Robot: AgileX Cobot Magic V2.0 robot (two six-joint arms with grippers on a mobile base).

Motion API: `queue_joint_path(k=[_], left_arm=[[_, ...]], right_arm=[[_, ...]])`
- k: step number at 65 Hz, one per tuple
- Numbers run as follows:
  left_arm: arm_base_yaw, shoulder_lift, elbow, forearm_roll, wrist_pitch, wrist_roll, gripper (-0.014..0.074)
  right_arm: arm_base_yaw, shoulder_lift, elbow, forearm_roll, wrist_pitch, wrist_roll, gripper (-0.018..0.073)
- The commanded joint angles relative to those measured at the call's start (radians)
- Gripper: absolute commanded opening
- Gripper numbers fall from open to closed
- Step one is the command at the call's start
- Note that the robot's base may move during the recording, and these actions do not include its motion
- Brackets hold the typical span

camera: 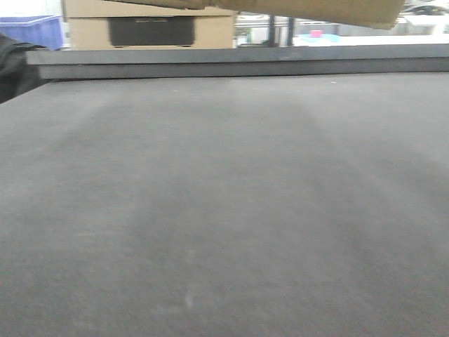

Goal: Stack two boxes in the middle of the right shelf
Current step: 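Hold the boxes with both grippers while driving toward the steel shelf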

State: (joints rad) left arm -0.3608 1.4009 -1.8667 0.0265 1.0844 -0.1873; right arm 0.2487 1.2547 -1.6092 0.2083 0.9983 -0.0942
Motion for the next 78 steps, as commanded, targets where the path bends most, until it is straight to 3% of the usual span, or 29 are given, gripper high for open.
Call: queue_joint_path(k=[1, 78], left_arm=[[-0.001, -0.018, -0.017, -0.018, -0.105, 0.0, -0.0111], [-0.001, -0.018, -0.017, -0.018, -0.105, 0.0, -0.0111]], right_arm=[[-0.006, -0.01, -0.007, -0.01, -0.012, -0.02, -0.0154], [-0.006, -0.01, -0.007, -0.01, -0.012, -0.02, -0.0154]])
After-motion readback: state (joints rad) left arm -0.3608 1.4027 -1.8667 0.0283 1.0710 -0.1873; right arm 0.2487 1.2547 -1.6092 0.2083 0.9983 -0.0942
